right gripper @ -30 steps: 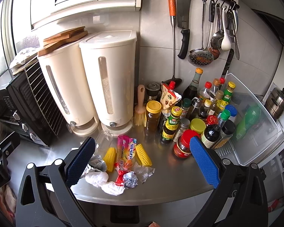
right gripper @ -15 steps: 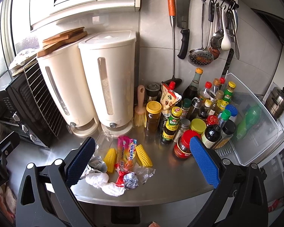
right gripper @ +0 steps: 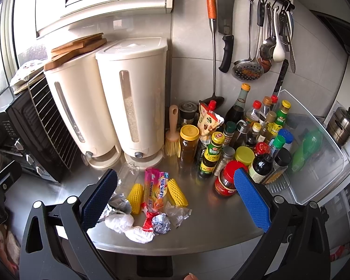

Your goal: Collect trash

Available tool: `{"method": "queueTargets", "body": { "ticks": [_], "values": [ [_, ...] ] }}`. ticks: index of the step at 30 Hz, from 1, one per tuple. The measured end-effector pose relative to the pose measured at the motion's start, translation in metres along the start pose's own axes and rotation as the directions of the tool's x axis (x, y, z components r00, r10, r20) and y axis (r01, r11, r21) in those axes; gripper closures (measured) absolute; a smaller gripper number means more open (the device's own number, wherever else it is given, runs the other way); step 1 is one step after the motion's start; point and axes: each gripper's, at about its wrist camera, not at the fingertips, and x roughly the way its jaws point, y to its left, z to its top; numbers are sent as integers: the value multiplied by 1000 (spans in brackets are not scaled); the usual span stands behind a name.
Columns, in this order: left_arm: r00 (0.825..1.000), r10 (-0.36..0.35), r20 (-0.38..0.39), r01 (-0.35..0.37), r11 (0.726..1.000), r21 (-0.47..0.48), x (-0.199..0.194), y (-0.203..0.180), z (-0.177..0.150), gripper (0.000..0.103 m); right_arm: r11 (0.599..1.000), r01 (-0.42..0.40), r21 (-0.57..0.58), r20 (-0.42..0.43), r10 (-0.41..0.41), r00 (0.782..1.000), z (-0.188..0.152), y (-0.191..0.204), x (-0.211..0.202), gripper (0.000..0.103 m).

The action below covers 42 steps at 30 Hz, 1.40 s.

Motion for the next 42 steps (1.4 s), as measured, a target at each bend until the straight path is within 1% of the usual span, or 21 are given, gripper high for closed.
{"method": "queueTargets", "body": {
  "ticks": [2, 7, 9, 11, 15, 19, 22, 25, 26, 27, 28, 29, 30, 31, 32, 33, 35, 37, 39, 41, 42],
  "values": [
    [1000, 5, -10, -5, 1000, 3, 5, 2, -5, 8, 1000, -29, -5, 9, 29, 1000, -3, -2, 5, 3],
    [999, 13, -50, -13, 1000, 2, 29, 10, -23, 8, 1000, -1, -27, 21, 1, 1000, -25, -3, 29, 3],
    [998, 6, -67, -5, 1000, 9, 39, 12, -32, 8, 999, -23, -23, 0, 23, 1000, -34, -3, 38, 3],
    [996, 0, -86, 1, 1000, 17, 48, 11, -40, 8, 999, -28, -14, -31, 28, 999, -41, -3, 47, 3],
    [991, -17, -136, 22, 999, 31, 67, 12, -57, 8, 996, -83, 36, -102, 87, 991, -56, -5, 68, 3],
    [983, -34, -182, 39, 999, 22, 85, 17, -72, 8, 995, -82, 59, -157, 90, 984, -69, -5, 87, 3],
    [978, -38, -207, 46, 998, 33, 98, 17, -79, 9, 994, -85, 62, -187, 95, 978, -78, -4, 100, 3],
    [972, -58, -230, 69, 997, 42, 114, 16, -86, 16, 997, -63, 47, -230, 72, 971, -86, -5, 116, 3],
    [968, -64, -242, 77, 996, 43, 120, 15, -89, 18, 996, -70, 54, -249, 81, 965, -89, -5, 123, 3],
    [964, -76, -256, 89, 995, 39, 127, 15, -92, 20, 994, -89, 69, -275, 105, 956, -92, -6, 131, 9],
    [958, -90, -273, 103, 994, 32, 134, 14, -95, 25, 990, -109, 85, -302, 130, 944, -96, -7, 139, 17],
    [951, -105, -289, 118, 993, 26, 141, 14, -98, 28, 987, -125, 101, -329, 152, 932, -100, -8, 148, 22],
    [946, -114, -305, 126, 992, 21, 148, 13, -101, 30, 985, -135, 109, -361, 166, 918, -105, -8, 157, 32],
    [940, -118, -320, 132, 991, 22, 155, 11, -104, 35, 983, -145, 111, -393, 177, 902, -109, -7, 165, 43],
    [932, -131, -338, 148, 989, 25, 161, 10, -107, 42, 980, -162, 116, -425, 196, 884, -114, -7, 174, 48],
    [924, -143, -355, 163, 986, 26, 167, 7, -109, 44, 977, -174, 127, -448, 213, 868, -118, -6, 182, 56],
    [908, -161, -386, 188, 982, 32, 179, 3, -113, 53, 974, -174, 146, -478, 224, 849, -122, -7, 194, 58],
    [894, -173, -412, 206, 978, 36, 190, -2, -116, 57, 971, -174, 165, -503, 235, 832, -124, -7, 204, 61],
    [881, -179, -438, 218, 975, 39, 199, -7, -118, 61, 965, -176, 194, -533, 255, 807, -126, -8, 215, 64],
    [877, -170, -448, 219, 974, 58, 204, -11, -118, 61, 965, -163, 204, -542, 250, 802, -126, -9, 221, 64],
    [875, -167, -454, 221, 973, 67, 206, -13, -119, 61, 962, -169, 215, -544, 262, 797, -126, -8, 223, 64]
  ]
}}
